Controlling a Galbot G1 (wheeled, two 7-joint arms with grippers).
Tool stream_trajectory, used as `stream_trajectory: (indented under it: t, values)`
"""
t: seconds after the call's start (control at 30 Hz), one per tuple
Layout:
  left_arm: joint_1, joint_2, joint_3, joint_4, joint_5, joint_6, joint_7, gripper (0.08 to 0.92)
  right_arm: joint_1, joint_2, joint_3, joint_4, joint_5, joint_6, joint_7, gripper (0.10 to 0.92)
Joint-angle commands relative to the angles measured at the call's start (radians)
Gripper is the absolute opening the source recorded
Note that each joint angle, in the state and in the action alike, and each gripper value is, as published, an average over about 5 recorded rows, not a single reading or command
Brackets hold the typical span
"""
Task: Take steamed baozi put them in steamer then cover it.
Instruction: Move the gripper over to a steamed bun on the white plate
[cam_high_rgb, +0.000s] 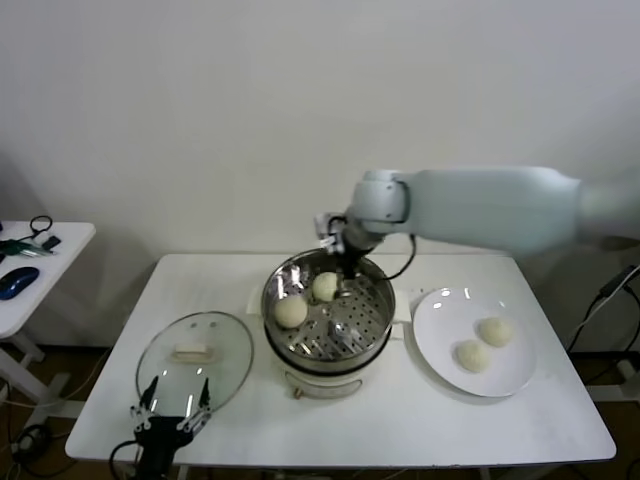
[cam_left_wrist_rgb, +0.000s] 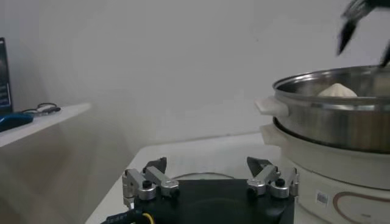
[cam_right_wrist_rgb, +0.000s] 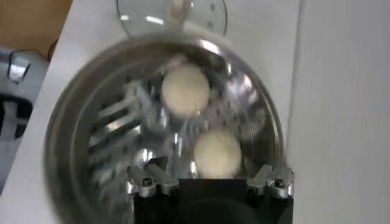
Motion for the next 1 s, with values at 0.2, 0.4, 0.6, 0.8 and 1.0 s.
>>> stream_trajectory:
  t: [0.2,0.4,0.6,0.8,1.0]
  values:
    - [-0.006,-0.003,0.004,0.008,0.0,0.003,0.001,0.823,0.093,-0.514,-0.236,0.095,-0.308,0.159,-0.163,0.823]
    - [0.002,0.002,0.003,0.001,0.001,0.001,0.001,0.823,-0.146,-0.567,-0.118,0.01,-0.43,0.159,-0.149,0.823]
    - [0.008,0.001,-0.002,-0.001,0.002,0.001,0.0,0.823,-0.377,-0.551,0.074,-0.043,-0.474,0.136,-0.12,0.823]
    - [0.018,-0.003,0.001,-0.004,0.011,0.0,0.0,0.823,-0.578,-0.507,0.25,-0.144,-0.511,0.125,-0.1,0.823]
    - [0.024,-0.006,-0.001,-0.006,0.016,0.0,-0.001,0.823,-0.664,-0.466,0.322,-0.184,-0.518,0.114,-0.086,0.823]
